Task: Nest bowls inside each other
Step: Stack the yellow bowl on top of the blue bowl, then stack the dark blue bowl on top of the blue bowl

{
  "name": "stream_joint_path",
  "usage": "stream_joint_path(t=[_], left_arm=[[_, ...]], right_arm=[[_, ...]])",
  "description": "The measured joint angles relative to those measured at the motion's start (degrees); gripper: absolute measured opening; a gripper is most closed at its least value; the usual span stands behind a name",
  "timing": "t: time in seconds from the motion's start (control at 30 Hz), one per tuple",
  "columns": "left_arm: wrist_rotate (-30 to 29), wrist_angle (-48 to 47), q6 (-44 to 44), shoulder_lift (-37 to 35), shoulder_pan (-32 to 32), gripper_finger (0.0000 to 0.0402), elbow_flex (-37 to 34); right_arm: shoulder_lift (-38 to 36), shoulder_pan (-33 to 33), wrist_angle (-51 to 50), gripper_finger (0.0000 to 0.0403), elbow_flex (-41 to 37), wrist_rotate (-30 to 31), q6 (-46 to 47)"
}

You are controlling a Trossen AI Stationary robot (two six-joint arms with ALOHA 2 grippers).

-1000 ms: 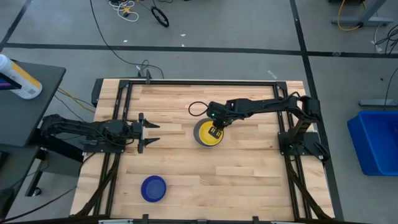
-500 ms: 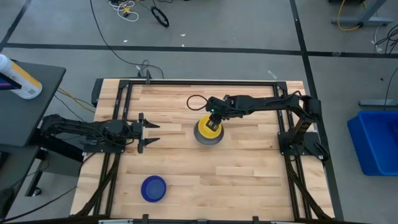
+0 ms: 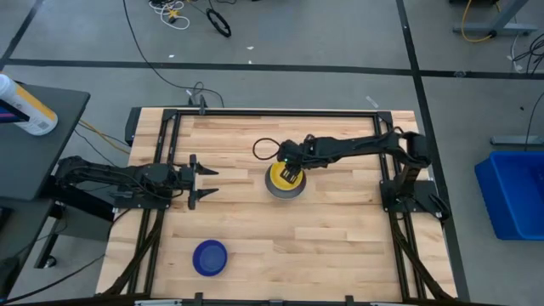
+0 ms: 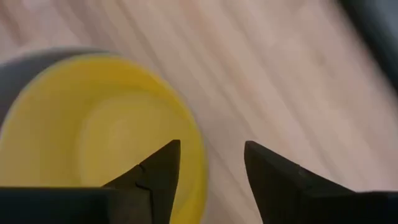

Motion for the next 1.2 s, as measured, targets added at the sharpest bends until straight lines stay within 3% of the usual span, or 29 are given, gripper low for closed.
stream_joint_path(t=[0.2,0.27,0.4,0.47,0.87,1.07,1.2], left_arm=[[0.1,-0.02,0.0,0.0,0.0,0.0277,0.0],[0.12,-0.02,0.01,0.0,-0.02,0.0277,0.0],[0.12,-0.02,0.01,0.0,-0.01,0.0277,0.0],[0.11,-0.02,0.0,0.0,0.0,0.0277,0.0],[0.31,-0.06,-0.18,0.0,-0.01,0.0277,0.0],[0.17,-0.04,-0.32,0.0,0.0,0.0277,0.0],[0.02,-0.04,0.04,0.0,-0.01,0.0277,0.0]], right_arm=[[-3.47,2.1,0.29,0.018,3.03,8.42,-0.27],[-3.57,2.07,0.07,0.0146,3.07,8.29,-0.39],[-3.16,2.17,0.54,0.0026,2.78,7.17,-0.51],[-2.84,2.67,0.46,0.0009,1.96,7.87,-0.57],[2.34,3.21,6.38,0.0002,-1.43,11.7,1.92],[1.9,5.61,7.15,0.0001,-1.33,18.65,3.16],[0.04,8.63,12.82,0.0001,-0.39,13.93,2.1]])
